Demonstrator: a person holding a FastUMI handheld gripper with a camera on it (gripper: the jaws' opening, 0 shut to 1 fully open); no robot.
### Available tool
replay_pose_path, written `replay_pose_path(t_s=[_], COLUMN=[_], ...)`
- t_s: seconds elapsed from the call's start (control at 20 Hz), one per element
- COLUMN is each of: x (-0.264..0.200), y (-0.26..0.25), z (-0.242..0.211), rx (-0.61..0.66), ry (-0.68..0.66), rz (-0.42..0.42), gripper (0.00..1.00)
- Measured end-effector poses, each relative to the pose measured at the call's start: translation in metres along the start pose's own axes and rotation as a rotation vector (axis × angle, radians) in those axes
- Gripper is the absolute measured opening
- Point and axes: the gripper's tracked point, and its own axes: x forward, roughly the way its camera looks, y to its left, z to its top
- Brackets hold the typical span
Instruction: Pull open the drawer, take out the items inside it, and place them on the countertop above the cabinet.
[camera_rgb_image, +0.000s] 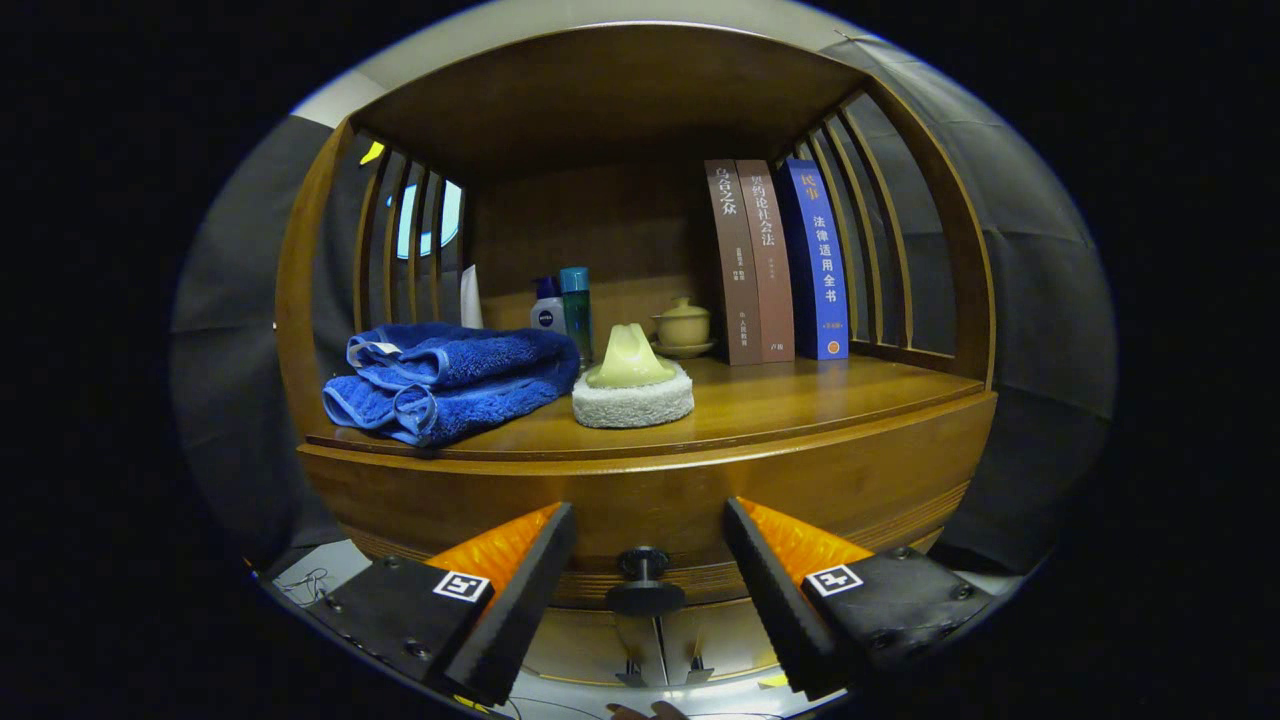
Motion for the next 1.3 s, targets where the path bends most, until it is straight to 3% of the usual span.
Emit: replay_pose_path(t_s=[0.45, 0.8, 1.0, 1.3], x=[0.0, -0.026, -0.046, -0.084], y=[-0.001, 0.0, 0.003, 0.009], z=[-0.002, 0.012, 0.049, 0.145], rx=[0.002, -0.018, -0.036, -0.038], ry=[0.012, 0.01, -0.01, -0.081], rz=[-0.003, -0.006, 0.002, 0.026], gripper=[0.99, 0.99, 0.99, 0.99])
